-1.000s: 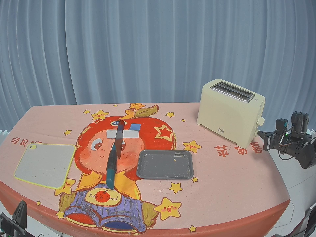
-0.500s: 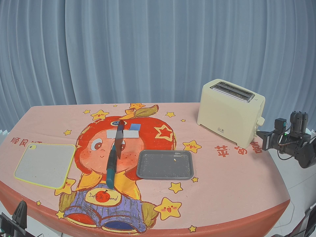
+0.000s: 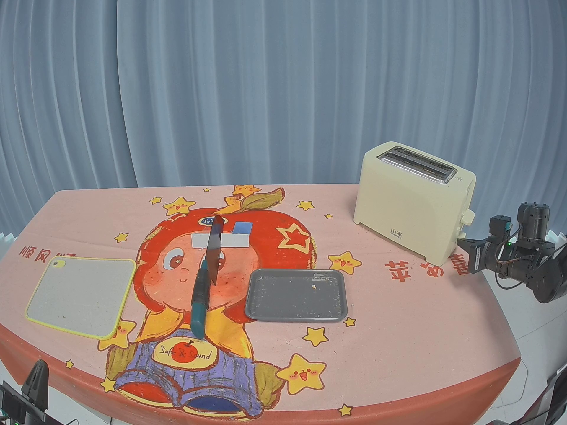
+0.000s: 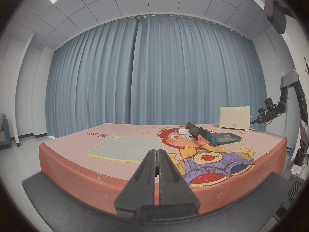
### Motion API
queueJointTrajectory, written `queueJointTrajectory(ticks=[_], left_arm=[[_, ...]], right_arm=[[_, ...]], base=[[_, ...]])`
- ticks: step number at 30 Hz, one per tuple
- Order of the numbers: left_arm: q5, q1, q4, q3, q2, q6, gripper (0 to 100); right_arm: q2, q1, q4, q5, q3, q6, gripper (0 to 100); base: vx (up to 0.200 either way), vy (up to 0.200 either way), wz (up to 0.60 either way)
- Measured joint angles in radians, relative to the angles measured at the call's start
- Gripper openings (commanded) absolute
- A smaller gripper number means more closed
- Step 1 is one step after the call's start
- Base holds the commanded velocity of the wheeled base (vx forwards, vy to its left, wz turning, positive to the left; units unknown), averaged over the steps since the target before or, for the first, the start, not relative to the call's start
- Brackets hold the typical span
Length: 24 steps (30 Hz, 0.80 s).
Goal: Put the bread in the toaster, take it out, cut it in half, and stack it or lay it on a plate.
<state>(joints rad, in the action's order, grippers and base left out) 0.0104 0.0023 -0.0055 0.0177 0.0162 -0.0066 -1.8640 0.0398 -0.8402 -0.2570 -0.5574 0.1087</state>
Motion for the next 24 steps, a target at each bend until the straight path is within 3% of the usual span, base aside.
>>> queueJointTrajectory(ticks=[24], left_arm=[[0.0, 0.0, 0.0, 0.0, 0.0, 0.0, 0]], right_arm=[[-0.002, -0.002, 0.001, 0.002, 0.03, 0.001, 0]], base=[[0.0, 0.0, 0.0]])
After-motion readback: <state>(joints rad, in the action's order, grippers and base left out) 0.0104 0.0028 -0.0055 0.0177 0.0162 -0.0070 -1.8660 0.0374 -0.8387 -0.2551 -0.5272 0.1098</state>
